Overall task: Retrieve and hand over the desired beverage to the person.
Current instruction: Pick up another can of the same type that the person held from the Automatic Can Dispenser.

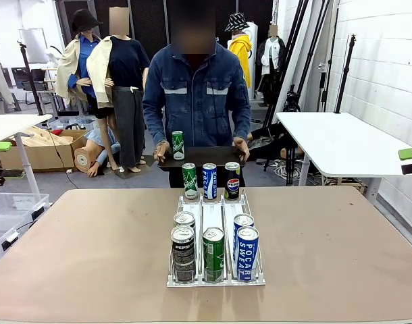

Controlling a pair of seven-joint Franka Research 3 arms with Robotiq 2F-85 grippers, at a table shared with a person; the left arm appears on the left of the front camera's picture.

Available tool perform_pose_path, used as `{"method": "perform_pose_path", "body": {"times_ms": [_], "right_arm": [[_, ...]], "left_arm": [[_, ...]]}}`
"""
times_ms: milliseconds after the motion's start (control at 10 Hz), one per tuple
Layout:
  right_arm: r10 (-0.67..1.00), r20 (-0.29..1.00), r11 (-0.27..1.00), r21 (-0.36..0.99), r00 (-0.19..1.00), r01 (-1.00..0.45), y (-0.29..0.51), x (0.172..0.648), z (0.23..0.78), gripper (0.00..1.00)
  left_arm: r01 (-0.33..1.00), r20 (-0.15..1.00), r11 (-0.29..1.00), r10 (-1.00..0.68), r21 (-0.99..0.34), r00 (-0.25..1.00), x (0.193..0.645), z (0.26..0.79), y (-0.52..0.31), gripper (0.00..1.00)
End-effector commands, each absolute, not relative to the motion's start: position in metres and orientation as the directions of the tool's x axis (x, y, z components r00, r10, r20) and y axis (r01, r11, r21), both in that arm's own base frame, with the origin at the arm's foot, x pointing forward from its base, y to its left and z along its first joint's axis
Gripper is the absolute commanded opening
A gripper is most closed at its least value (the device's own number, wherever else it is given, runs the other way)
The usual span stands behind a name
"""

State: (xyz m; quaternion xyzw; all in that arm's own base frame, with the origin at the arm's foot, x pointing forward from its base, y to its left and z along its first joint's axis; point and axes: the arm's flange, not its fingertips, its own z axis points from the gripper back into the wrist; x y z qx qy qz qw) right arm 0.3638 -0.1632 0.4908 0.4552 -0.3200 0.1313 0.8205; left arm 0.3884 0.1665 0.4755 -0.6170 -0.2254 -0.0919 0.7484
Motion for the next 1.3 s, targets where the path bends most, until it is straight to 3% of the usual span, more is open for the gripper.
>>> {"method": "perform_pose_path", "body": {"times_ms": [0,1200], "right_arm": [[-0.081,0.644,0.545,0.667,0.760,-0.507,-0.163,0.364,0.492,1.00],[-0.093,0.629,0.523,0.690,0.772,-0.499,-0.141,0.365,0.508,1.00]], "left_arm": [[0.417,0.453,0.222,0.143,-0.881,0.880,0.387,0.475,0.167,1.00],[0.417,0.453,0.222,0.143,-0.881,0.880,0.387,0.475,0.167,1.00]]}}
